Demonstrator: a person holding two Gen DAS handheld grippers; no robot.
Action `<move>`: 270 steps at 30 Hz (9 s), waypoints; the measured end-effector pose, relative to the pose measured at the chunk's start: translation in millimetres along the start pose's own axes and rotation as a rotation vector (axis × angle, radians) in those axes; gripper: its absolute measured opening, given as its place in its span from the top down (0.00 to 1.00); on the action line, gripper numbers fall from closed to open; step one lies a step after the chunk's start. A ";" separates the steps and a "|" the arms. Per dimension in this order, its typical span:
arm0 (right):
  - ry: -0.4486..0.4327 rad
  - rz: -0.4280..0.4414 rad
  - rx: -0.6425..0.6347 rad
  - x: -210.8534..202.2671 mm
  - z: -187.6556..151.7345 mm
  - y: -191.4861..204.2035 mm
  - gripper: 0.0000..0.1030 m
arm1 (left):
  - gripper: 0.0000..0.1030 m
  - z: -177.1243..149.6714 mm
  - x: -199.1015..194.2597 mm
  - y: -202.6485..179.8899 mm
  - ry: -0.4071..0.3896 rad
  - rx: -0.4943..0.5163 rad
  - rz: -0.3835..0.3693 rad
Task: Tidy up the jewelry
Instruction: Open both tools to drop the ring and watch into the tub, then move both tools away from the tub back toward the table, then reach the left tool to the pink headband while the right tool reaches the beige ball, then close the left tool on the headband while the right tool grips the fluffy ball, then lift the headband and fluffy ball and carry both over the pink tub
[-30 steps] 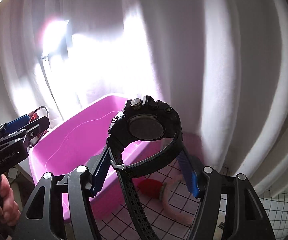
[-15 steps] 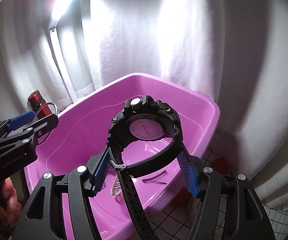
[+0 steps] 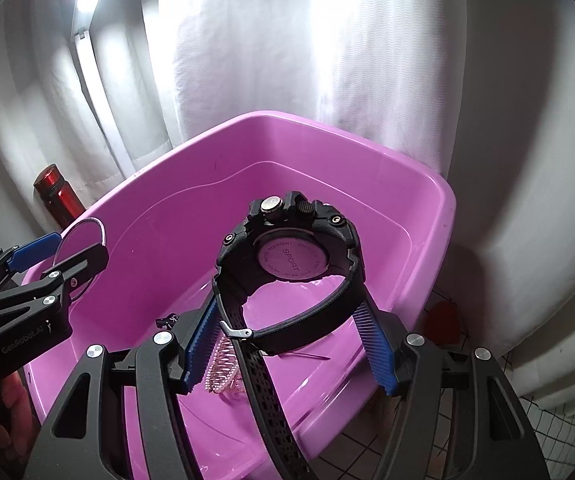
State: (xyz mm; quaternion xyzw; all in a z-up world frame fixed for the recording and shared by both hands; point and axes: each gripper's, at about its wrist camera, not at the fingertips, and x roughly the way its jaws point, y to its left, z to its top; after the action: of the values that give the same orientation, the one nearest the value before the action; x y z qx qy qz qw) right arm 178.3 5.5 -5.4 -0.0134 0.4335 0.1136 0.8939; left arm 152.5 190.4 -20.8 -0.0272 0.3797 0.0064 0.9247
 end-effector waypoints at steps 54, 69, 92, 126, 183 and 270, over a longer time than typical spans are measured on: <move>-0.045 -0.037 -0.005 -37.2 -5.3 3.3 0.27 | 0.06 -3.5 -25.2 3.0 0.041 -0.019 0.077; -0.082 -0.026 0.022 -66.9 -14.4 -10.6 0.26 | 0.06 -6.2 -46.8 -12.2 0.029 -0.024 0.058; -0.149 -0.074 0.133 -127.2 -64.7 -82.3 0.27 | 0.06 -14.5 -93.6 -97.6 -0.025 0.049 -0.040; 0.053 -0.188 0.416 -89.8 -236.8 -220.6 0.26 | 0.06 -120.9 -16.9 -253.6 0.161 0.192 -0.175; 0.146 -0.205 0.355 49.3 -217.2 -232.9 0.26 | 0.05 -128.4 152.6 -271.7 0.236 0.172 0.021; -0.272 -0.114 0.094 -166.7 -123.1 -146.3 0.41 | 0.89 -40.2 -117.3 -128.0 -0.159 0.036 -0.084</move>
State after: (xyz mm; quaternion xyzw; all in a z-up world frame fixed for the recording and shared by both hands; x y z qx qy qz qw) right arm 15.0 -183.9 36.7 0.0195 0.3121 0.0428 0.9489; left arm 45.0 61.4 38.9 -0.0259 0.3038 -0.0369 0.9517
